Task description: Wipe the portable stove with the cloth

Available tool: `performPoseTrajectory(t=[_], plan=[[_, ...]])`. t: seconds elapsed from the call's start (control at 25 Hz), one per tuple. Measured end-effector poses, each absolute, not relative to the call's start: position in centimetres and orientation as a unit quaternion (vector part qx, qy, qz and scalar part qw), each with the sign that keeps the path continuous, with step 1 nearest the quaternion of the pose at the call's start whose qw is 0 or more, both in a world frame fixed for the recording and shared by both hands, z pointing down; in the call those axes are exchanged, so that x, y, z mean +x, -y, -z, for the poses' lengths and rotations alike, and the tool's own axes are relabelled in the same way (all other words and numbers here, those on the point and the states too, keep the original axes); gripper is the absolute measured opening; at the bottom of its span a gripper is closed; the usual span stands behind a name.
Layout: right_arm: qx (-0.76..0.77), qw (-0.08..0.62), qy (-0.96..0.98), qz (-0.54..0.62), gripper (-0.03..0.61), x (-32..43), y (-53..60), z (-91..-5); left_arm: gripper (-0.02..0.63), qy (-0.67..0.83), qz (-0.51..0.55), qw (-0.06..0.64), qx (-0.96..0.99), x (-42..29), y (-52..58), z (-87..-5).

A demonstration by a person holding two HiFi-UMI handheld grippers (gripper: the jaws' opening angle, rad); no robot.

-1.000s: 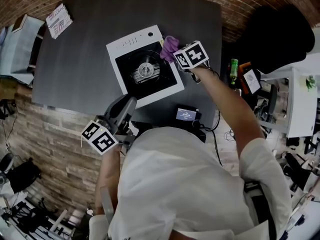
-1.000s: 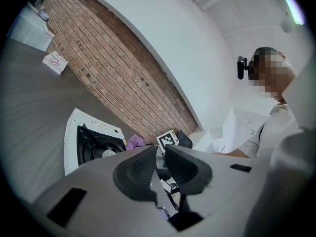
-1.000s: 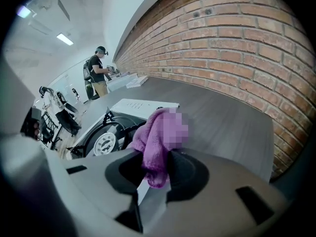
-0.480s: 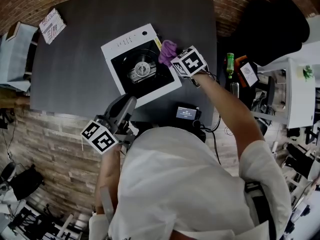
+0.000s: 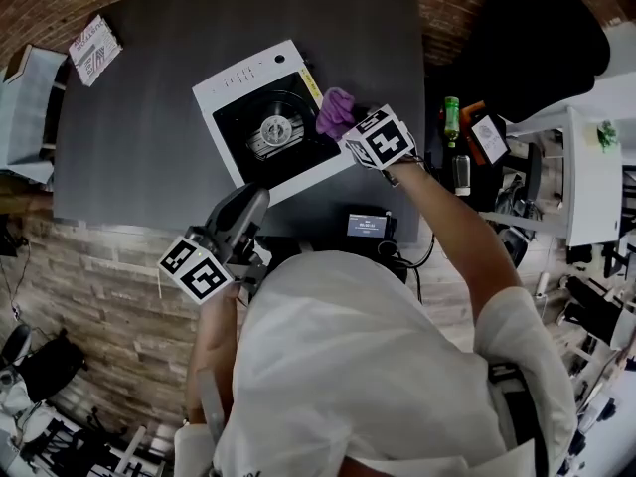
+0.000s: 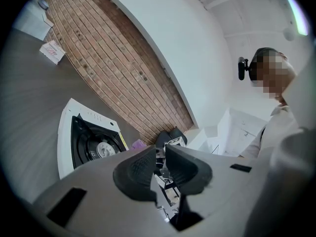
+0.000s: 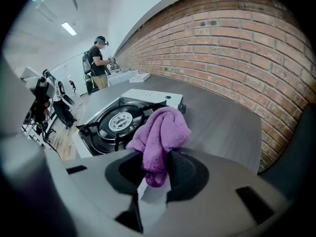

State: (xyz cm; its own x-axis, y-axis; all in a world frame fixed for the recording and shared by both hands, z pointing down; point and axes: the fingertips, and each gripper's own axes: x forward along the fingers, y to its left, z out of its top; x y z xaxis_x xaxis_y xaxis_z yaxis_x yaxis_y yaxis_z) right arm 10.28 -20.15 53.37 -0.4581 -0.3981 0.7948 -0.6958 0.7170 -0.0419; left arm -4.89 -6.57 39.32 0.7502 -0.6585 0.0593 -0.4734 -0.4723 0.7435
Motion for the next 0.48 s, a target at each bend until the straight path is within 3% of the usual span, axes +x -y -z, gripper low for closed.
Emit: performPoseTrajectory(t=[0.48], plan=[[0.319,0.384,0.844,-0.195,0.103,11.4,17.6,-53.5,0.066,0.342,0.117,0.397,0.844,-3.4,5.5,-39.7]])
